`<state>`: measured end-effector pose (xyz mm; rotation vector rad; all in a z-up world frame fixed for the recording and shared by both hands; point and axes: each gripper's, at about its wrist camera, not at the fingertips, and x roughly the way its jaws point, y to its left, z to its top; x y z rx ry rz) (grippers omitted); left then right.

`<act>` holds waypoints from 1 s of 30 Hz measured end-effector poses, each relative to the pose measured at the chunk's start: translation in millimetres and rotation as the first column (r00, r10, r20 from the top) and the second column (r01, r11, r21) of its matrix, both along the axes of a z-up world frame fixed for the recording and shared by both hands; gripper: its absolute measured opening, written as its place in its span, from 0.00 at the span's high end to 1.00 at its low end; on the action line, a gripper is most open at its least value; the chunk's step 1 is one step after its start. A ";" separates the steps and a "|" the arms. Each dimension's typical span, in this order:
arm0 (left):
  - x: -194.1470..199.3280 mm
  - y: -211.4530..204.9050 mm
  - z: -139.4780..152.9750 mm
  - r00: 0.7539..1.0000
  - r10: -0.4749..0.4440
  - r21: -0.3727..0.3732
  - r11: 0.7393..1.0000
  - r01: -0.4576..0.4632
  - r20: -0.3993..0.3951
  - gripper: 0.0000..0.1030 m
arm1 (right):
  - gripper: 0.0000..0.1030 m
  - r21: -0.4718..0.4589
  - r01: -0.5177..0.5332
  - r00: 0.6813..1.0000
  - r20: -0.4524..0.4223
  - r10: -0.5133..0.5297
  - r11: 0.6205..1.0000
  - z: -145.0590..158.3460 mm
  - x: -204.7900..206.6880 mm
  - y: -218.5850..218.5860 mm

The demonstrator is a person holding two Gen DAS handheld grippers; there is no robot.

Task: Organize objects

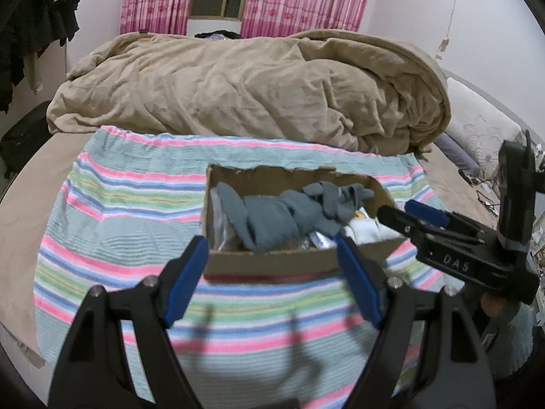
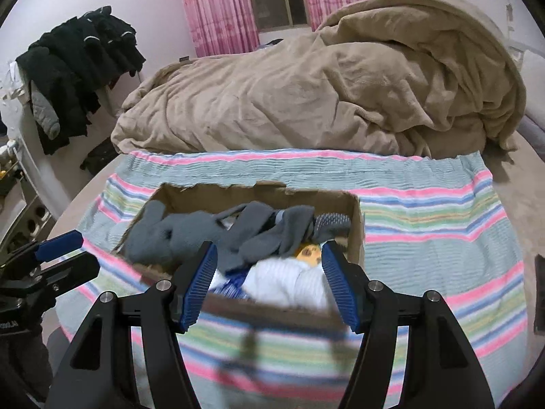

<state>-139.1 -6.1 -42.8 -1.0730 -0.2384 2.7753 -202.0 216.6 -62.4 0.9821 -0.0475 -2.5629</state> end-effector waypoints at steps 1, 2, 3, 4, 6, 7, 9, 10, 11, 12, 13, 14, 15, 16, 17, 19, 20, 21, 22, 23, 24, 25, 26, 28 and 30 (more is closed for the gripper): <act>3.6 0.4 0.5 1.000 -0.001 0.000 1.000 0.001 0.000 0.23 | 0.35 0.000 0.000 1.000 -0.001 0.000 1.000 1.1 5.7 0.2; 7.2 0.7 0.8 1.000 -0.002 -0.001 1.000 0.002 0.001 0.23 | 0.35 0.000 -0.001 1.000 -0.001 0.001 1.000 1.8 10.4 0.6; 10.9 1.0 0.8 1.000 -0.002 -0.002 1.000 0.002 0.002 0.23 | 0.35 0.000 -0.003 1.000 0.000 0.003 1.000 2.2 16.7 0.8; 13.9 1.2 0.5 1.000 -0.001 -0.003 1.000 0.001 0.004 0.23 | 0.35 0.001 -0.003 1.000 0.002 0.003 1.000 2.6 20.8 1.0; 21.1 2.1 -0.8 1.000 0.003 -0.012 1.000 -0.003 0.008 0.23 | 0.35 0.003 -0.001 1.000 0.005 0.001 1.000 2.3 30.2 1.7; 24.7 2.5 -1.4 1.000 0.006 -0.018 1.000 -0.006 0.009 0.23 | 0.35 0.003 -0.001 1.000 0.008 0.001 1.000 1.9 35.1 2.3; 32.9 2.6 -2.3 1.000 0.013 -0.027 1.000 -0.013 0.009 0.23 | 0.35 0.004 -0.001 1.000 0.013 0.001 1.000 1.2 43.4 3.0; 36.5 2.9 -2.7 1.000 0.017 -0.029 0.999 -0.017 0.009 0.23 | 0.35 0.008 0.001 1.000 0.014 -0.001 1.000 0.5 47.2 3.0; 40.4 3.1 -3.2 1.000 0.023 -0.031 0.999 -0.023 0.009 0.23 | 0.35 0.012 0.002 1.000 0.017 -0.002 1.000 -0.2 51.1 2.9; 44.7 2.9 -4.0 0.999 0.030 -0.032 0.999 -0.030 0.009 0.23 | 0.35 0.015 0.001 1.000 0.021 -0.001 1.000 -1.1 54.5 2.9; 48.1 2.6 -4.9 0.999 0.036 -0.033 0.999 -0.036 0.009 0.23 | 0.35 0.018 0.000 1.000 0.024 -0.001 1.000 -1.9 56.8 2.9; 51.5 2.5 -6.2 0.999 0.043 -0.033 0.999 -0.042 0.008 0.23 | 0.35 0.021 0.001 1.000 0.027 -0.001 1.000 -2.9 59.5 2.8; 54.4 1.9 -8.0 0.999 0.046 -0.034 0.998 -0.046 0.011 0.23 | 0.35 0.024 0.001 1.000 0.030 -0.001 1.000 -4.4 62.6 2.4; 56.5 1.8 -9.9 0.999 0.048 -0.034 0.998 -0.047 0.016 0.23 | 0.34 0.026 -0.001 0.999 0.035 0.000 1.000 -6.2 65.8 2.1; 58.2 1.4 -12.4 0.998 0.050 -0.037 0.998 -0.049 0.025 0.23 | 0.34 0.028 -0.002 0.999 0.037 0.001 1.000 -7.8 68.6 2.0; 59.9 0.0 -16.5 0.998 0.048 -0.040 0.998 -0.047 0.037 0.23 | 0.19 0.037 -0.001 0.999 0.033 0.000 0.999 -10.5 75.3 1.4; 60.8 -0.7 -18.7 0.998 0.051 -0.043 0.998 -0.049 0.045 0.22 | 0.16 0.041 -0.001 1.000 0.030 0.000 0.999 -11.5 77.5 1.1; 61.4 -1.1 -20.7 0.997 0.057 -0.049 0.997 -0.055 0.049 0.14 | 0.15 0.044 -0.001 1.000 0.028 0.000 0.999 -12.4 80.0 1.1; 61.9 -1.8 -22.1 0.997 0.064 -0.053 0.997 -0.061 0.051 0.09 | 0.15 0.044 0.001 1.000 0.029 -0.002 0.999 -13.4 81.3 1.3; 62.8 -2.6 -23.0 0.996 0.068 -0.052 0.997 -0.066 0.050 0.06 | 0.15 0.043 0.003 1.000 0.031 -0.005 0.999 -14.1 81.9 2.0; 63.3 -3.2 -23.7 0.996 0.070 -0.051 0.996 -0.068 0.049 0.06 | 0.15 0.043 0.008 0.999 0.033 -0.010 0.999 -14.9 82.5 2.6; 64.0 -2.9 -24.0 0.996 0.072 -0.055 0.996 -0.070 0.048 0.05 | 0.15 0.044 0.011 0.999 0.033 -0.013 0.999 -15.5 82.6 3.4; 64.6 -1.9 -24.2 0.996 0.072 -0.063 0.996 -0.069 0.045 0.04 | 0.15 0.043 0.014 0.999 0.034 -0.016 0.999 -15.8 82.6 4.1; 65.2 -0.8 -23.6 0.997 0.070 -0.072 0.995 -0.067 0.037 0.04 | 0.15 0.043 0.019 0.999 0.035 -0.020 0.999 -15.7 82.7 5.1; 65.1 -0.9 -22.8 0.997 0.074 -0.077 0.994 -0.071 0.033 0.03 | 0.15 0.045 0.020 0.999 0.034 -0.021 0.999 -15.5 83.0 5.1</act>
